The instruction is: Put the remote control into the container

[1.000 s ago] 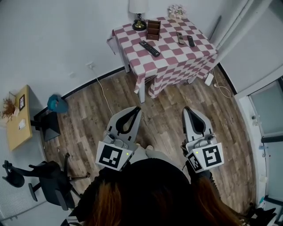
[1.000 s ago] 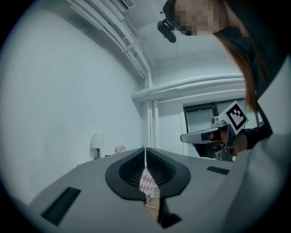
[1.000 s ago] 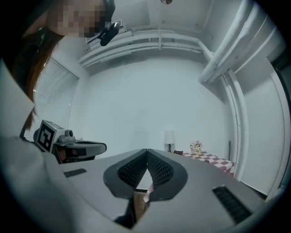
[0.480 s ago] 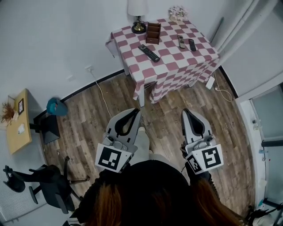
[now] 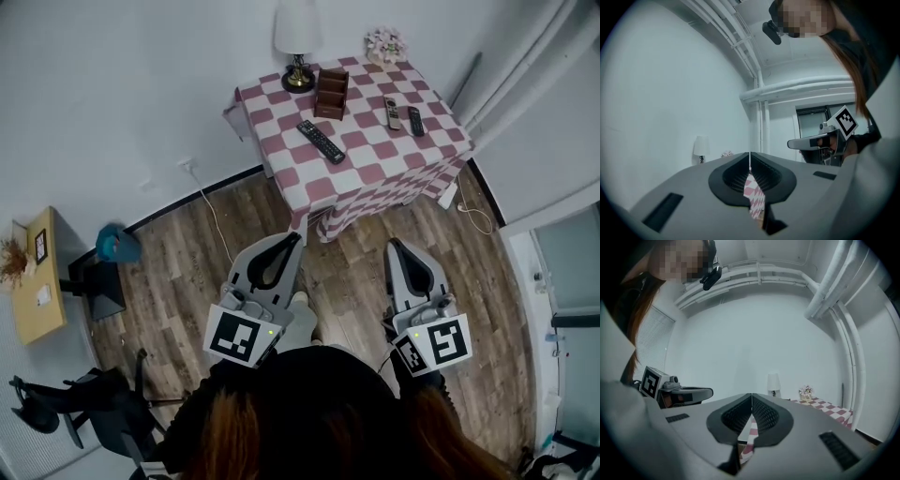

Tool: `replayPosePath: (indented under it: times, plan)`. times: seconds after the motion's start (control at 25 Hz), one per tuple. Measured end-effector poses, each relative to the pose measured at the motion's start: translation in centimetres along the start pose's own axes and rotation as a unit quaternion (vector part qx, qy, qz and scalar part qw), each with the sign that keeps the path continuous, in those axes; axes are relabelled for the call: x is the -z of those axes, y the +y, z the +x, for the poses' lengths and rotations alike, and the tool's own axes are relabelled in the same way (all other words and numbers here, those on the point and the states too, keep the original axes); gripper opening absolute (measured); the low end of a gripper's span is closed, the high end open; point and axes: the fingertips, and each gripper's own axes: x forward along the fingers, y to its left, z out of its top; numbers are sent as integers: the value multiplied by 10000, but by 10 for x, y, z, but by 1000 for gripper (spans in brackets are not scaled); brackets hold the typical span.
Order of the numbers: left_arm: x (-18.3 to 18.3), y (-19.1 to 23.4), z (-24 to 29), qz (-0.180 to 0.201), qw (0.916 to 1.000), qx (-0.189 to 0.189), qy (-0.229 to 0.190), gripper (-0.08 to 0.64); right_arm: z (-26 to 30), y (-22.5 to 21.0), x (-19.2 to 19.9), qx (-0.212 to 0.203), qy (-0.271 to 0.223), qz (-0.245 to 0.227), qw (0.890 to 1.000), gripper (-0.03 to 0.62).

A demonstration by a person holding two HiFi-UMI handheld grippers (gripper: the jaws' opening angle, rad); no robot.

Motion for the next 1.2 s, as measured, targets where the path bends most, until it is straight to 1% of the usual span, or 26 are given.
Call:
replayPosePath:
  times: [0.12, 0.24, 0.36, 0.56, 0.8, 0.88, 0.96, 1.04, 1.2]
  plan:
    - [-3, 21, 18, -21, 10000, 66, 0, 18, 25, -5, -6, 45, -20, -32, 10000, 15]
    - [-7, 40, 35, 40, 9998, 177, -63, 18, 46, -10, -12, 115, -43, -60, 9999, 15]
    - [-11, 53, 50, 40, 9993, 316, -205, 19, 62, -17, -15, 208, -66, -76, 9997, 15]
    - [-7, 73, 65, 23, 9992, 393, -59, 18, 85, -24, -15, 351, -51, -29, 9994, 15]
    - [-3, 88, 78, -54, 9992, 373, -92, 18, 104, -32, -12, 348, 37, 40, 9994, 15]
    - [1, 91, 83, -85, 9992, 385, -47, 19, 110, -36, -12, 337, 30, 100, 9994, 15]
    - [5, 95, 90, -162, 9992, 345, 82, 18, 117, -41, -13, 307, 24, 83, 9995, 15]
    - [7, 100, 99, -188, 9993, 308, 124, 18, 127, -49, -12, 270, 29, 53, 9996, 15]
    - [7, 115, 123, -140, 9997, 170, -49, 19, 149, -70, -11, 130, 43, 86, 9999, 15]
